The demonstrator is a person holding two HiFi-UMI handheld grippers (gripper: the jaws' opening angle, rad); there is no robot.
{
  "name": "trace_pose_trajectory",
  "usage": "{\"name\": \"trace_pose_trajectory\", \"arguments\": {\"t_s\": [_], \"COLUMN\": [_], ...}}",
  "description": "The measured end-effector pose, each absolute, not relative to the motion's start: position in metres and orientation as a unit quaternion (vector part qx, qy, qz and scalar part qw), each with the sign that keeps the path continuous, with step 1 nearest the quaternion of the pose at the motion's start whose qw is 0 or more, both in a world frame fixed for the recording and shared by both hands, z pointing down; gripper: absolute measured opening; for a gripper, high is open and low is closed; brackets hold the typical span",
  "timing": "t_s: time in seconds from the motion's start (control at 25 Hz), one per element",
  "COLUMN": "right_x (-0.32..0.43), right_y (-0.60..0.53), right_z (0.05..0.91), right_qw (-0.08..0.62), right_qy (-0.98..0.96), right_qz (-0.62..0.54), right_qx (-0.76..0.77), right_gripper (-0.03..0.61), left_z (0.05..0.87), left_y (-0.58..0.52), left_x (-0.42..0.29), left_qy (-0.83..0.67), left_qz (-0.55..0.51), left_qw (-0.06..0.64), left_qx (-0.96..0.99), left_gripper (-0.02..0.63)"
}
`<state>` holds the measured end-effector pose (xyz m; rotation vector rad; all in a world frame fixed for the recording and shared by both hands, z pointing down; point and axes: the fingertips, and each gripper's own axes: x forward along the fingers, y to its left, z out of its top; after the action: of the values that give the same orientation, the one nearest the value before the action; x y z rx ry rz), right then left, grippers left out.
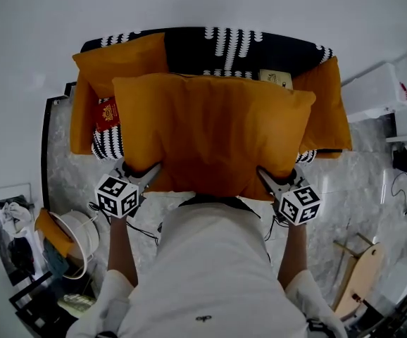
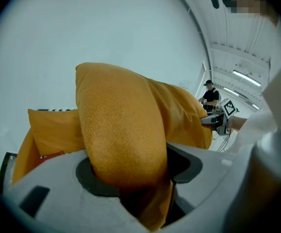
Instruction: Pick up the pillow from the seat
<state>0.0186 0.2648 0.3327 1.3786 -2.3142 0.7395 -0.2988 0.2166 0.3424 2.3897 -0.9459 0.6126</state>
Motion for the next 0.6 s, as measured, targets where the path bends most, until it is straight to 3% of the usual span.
{"name": "trace_pose_trajectory", "arguments": {"t_s": [0.6], "right_x": [0.017], "right_y": [0.276], "right_z": [0.338], "right_qw": [0.174], "right_qy": [-0.812], "right_qz": [0.26], "right_qx": [0.493], "right_gripper": [0.264], "left_z": [0.341], "left_y": [0.226], "left_x": [-0.299], "left_qy": [-0.341], "left_qz": [0.233], "left_qw": [0.238], "left_qx": [0.879], "left_gripper": [0.273]}}
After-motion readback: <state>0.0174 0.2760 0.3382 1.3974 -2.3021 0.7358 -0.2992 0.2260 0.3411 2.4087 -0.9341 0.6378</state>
